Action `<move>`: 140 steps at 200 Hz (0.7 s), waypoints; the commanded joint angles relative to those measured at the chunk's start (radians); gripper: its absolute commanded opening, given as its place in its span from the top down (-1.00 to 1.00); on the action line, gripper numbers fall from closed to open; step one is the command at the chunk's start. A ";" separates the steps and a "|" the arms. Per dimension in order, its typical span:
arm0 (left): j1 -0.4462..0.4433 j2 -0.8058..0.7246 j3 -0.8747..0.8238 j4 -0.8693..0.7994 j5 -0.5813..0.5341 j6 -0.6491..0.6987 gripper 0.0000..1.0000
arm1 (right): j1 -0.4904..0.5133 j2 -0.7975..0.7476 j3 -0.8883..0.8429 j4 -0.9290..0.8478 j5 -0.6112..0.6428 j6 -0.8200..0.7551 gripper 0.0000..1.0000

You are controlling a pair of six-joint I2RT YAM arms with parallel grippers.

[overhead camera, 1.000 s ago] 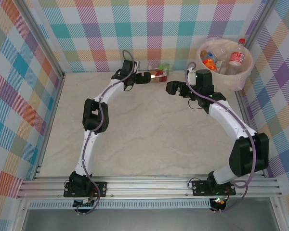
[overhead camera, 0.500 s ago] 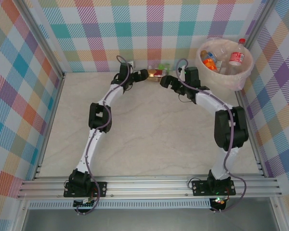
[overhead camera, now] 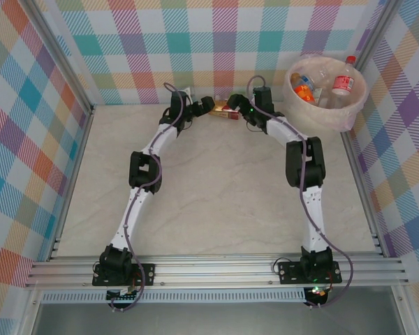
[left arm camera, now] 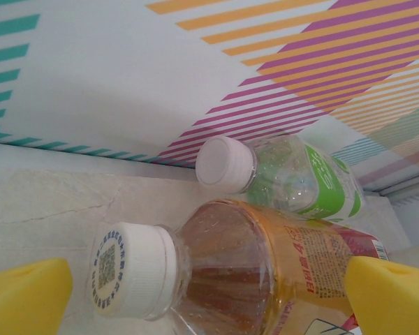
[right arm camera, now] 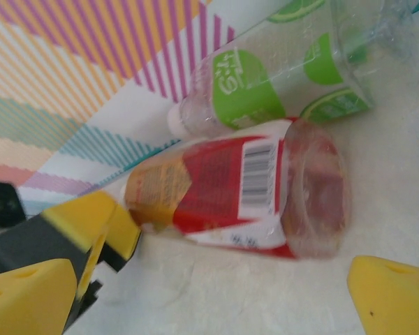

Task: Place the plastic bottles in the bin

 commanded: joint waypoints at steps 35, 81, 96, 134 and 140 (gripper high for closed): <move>0.006 0.008 0.032 -0.019 0.021 -0.064 -1.00 | -0.003 0.291 0.489 -0.204 -0.066 0.017 -0.99; 0.004 -0.160 -0.155 -0.193 -0.121 -0.199 -1.00 | 0.030 0.272 0.460 -0.068 -0.320 -0.019 -0.98; 0.003 -0.262 -0.330 -0.128 -0.152 -0.275 -1.00 | 0.051 0.207 0.344 0.027 -0.372 -0.043 -0.98; 0.001 -0.436 -0.600 -0.082 -0.216 -0.398 -1.00 | 0.108 0.125 0.185 0.138 -0.458 -0.083 -0.99; -0.001 -0.443 -0.605 -0.100 -0.221 -0.397 -1.00 | 0.119 0.119 0.171 0.150 -0.468 -0.079 -1.00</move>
